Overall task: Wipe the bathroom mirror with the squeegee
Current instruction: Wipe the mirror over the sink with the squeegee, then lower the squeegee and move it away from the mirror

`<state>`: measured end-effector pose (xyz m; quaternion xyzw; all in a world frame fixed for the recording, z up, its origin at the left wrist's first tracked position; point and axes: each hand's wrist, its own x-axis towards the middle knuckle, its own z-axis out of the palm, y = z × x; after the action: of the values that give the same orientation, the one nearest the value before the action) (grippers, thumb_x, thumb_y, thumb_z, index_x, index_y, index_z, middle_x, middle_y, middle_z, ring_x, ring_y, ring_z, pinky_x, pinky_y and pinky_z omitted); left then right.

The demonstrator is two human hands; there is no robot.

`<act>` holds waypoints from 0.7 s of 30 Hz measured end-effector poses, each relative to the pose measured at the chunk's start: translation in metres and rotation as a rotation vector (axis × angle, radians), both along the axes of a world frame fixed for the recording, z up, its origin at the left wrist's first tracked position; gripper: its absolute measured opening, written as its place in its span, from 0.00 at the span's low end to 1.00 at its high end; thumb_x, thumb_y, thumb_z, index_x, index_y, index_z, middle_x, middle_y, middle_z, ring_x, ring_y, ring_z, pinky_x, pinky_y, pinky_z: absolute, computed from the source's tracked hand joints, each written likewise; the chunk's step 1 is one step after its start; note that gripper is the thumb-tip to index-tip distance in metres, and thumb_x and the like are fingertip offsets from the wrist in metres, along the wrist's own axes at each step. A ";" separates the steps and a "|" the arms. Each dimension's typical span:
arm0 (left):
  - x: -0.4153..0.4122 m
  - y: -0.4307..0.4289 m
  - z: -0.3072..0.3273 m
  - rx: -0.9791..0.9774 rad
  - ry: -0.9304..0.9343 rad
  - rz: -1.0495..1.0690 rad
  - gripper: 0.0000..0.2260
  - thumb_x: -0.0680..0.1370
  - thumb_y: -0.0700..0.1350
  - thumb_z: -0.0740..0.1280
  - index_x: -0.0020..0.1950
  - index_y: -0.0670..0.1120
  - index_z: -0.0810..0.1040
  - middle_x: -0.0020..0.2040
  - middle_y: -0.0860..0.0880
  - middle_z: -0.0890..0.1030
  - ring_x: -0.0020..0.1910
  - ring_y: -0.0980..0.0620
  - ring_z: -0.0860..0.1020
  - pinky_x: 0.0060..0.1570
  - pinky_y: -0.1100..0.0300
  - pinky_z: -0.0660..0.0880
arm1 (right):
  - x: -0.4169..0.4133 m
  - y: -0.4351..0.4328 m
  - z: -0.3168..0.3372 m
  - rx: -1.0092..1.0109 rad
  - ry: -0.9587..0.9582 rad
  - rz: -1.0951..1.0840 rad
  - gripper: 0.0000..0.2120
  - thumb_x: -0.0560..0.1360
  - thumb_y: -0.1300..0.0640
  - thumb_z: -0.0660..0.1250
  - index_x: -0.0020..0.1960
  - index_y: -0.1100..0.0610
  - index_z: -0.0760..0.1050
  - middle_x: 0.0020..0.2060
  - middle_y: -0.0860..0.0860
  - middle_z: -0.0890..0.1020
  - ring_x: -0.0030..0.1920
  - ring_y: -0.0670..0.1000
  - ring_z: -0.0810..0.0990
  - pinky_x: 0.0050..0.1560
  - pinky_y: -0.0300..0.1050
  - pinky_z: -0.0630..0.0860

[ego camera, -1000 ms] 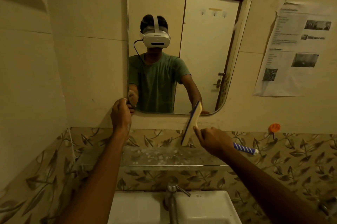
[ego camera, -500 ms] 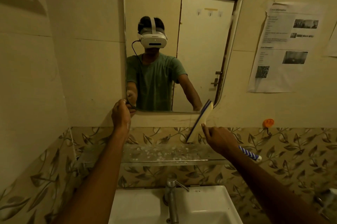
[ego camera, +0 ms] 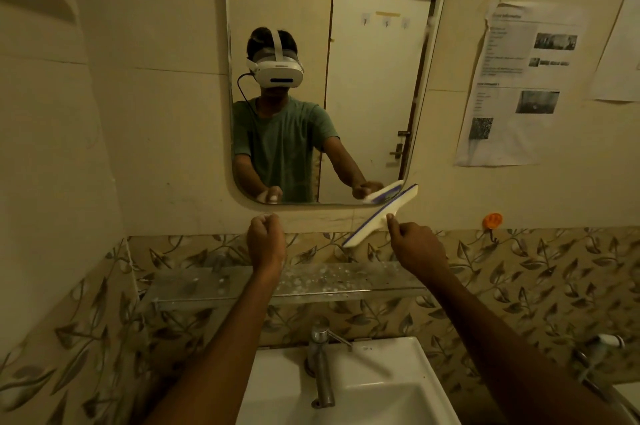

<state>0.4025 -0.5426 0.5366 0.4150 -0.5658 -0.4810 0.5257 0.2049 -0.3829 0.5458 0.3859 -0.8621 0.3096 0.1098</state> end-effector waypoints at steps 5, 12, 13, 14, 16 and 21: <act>-0.007 0.015 -0.004 -0.153 -0.146 -0.057 0.11 0.80 0.49 0.58 0.53 0.44 0.74 0.50 0.45 0.78 0.46 0.48 0.74 0.41 0.57 0.66 | 0.009 0.004 -0.003 -0.055 -0.062 -0.026 0.28 0.81 0.38 0.49 0.33 0.51 0.75 0.26 0.48 0.78 0.28 0.46 0.77 0.28 0.38 0.65; -0.033 0.068 0.006 -0.394 -0.277 -0.119 0.12 0.80 0.49 0.57 0.57 0.50 0.77 0.56 0.48 0.77 0.50 0.52 0.74 0.44 0.60 0.67 | 0.009 0.048 -0.002 -0.269 -0.146 0.000 0.21 0.80 0.47 0.56 0.31 0.54 0.65 0.26 0.50 0.70 0.28 0.50 0.69 0.30 0.43 0.61; -0.038 0.080 0.006 -0.419 -0.279 -0.123 0.12 0.79 0.48 0.57 0.58 0.50 0.77 0.57 0.49 0.77 0.52 0.51 0.74 0.47 0.59 0.68 | 0.007 0.059 -0.001 -0.292 -0.161 -0.002 0.20 0.79 0.49 0.57 0.31 0.55 0.64 0.26 0.51 0.69 0.28 0.51 0.68 0.30 0.44 0.61; -0.042 0.093 0.005 -0.437 -0.282 -0.124 0.12 0.79 0.48 0.57 0.59 0.50 0.77 0.58 0.49 0.77 0.54 0.50 0.75 0.49 0.58 0.70 | 0.005 0.071 -0.001 -0.308 -0.163 -0.005 0.19 0.79 0.50 0.58 0.31 0.56 0.62 0.26 0.52 0.68 0.28 0.51 0.67 0.30 0.45 0.60; -0.052 0.122 -0.001 -0.476 -0.295 -0.118 0.13 0.79 0.47 0.58 0.59 0.49 0.77 0.59 0.49 0.77 0.56 0.48 0.75 0.55 0.55 0.72 | -0.003 0.099 -0.002 -0.304 -0.149 -0.010 0.19 0.78 0.52 0.59 0.31 0.55 0.59 0.26 0.52 0.65 0.28 0.52 0.65 0.28 0.46 0.57; -0.089 0.214 -0.021 -0.525 -0.326 -0.096 0.15 0.79 0.48 0.57 0.60 0.45 0.77 0.59 0.46 0.79 0.57 0.45 0.76 0.57 0.52 0.72 | -0.033 0.183 -0.021 -0.243 -0.180 0.007 0.18 0.78 0.49 0.59 0.33 0.54 0.59 0.26 0.50 0.65 0.26 0.49 0.64 0.28 0.45 0.57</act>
<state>0.3131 -0.3286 0.5157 0.3095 -0.7665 -0.2697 0.4939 0.1719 -0.2002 0.5251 0.3436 -0.8232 0.4453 0.0769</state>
